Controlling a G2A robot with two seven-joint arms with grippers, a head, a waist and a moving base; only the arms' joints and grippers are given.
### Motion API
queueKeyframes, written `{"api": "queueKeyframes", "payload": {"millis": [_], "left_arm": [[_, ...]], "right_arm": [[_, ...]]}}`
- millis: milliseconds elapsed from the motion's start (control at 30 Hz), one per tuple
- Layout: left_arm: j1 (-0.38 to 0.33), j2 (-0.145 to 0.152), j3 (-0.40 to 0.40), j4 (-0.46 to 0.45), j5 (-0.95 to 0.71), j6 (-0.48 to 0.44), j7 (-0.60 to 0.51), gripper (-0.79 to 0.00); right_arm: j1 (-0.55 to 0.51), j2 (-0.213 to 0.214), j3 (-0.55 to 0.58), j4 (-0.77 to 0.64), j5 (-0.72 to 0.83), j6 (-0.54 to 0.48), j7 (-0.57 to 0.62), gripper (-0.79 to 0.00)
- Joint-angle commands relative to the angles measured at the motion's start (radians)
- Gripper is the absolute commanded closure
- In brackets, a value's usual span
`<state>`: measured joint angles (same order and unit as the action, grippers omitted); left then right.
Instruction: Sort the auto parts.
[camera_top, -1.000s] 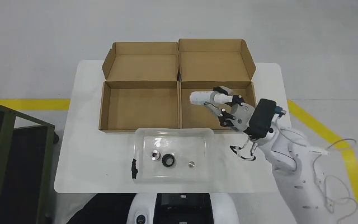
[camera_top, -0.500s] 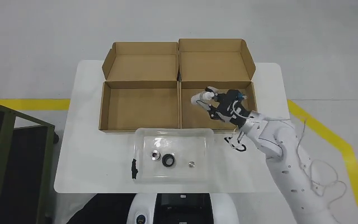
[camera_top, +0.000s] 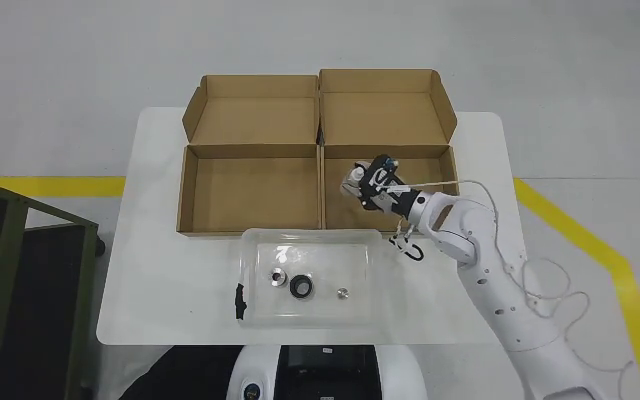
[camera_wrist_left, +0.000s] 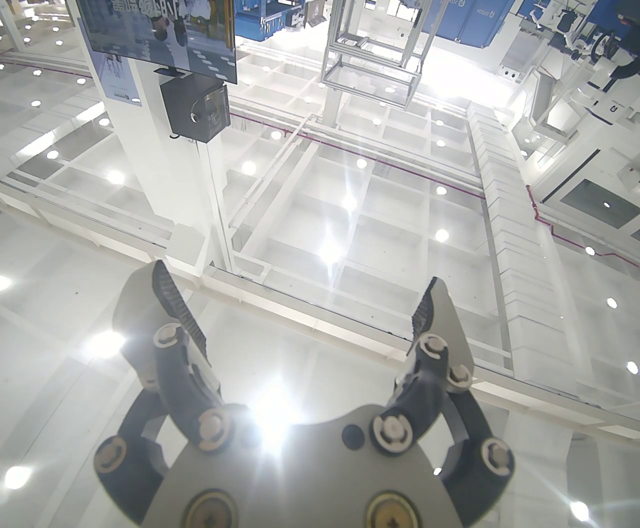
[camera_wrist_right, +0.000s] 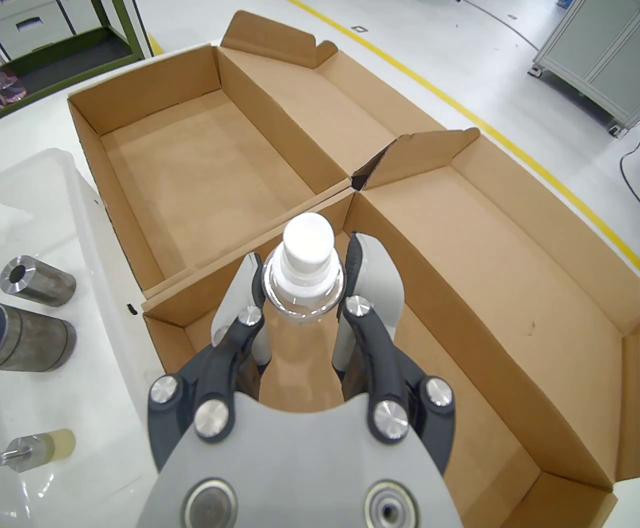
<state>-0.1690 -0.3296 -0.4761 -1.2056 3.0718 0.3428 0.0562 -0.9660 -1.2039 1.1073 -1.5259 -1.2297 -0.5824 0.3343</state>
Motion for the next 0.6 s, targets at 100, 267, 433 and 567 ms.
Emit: {"api": "queueKeyframes", "payload": {"millis": [100,267,433,567], "left_arm": [[0.000,0.000,0.000,0.000,0.000,0.000,0.000,-0.785],[0.000,0.000,0.000,0.000,0.000,0.000,0.000,-0.785],[0.000,0.000,0.000,0.000,0.000,0.000,0.000,-0.785],[0.000,0.000,0.000,0.000,0.000,0.000,0.000,-0.785]], "right_arm": [[0.028,-0.008,-0.034,0.050,-0.014,0.015,0.011,-0.105],[0.042,-0.012,-0.049,0.075,-0.023,0.022,0.018,-0.280],[0.049,-0.013,-0.054,0.081,-0.027,0.022,0.022,-0.785],[0.032,-0.008,-0.036,0.049,-0.030,0.025,0.010,-0.785]]}}
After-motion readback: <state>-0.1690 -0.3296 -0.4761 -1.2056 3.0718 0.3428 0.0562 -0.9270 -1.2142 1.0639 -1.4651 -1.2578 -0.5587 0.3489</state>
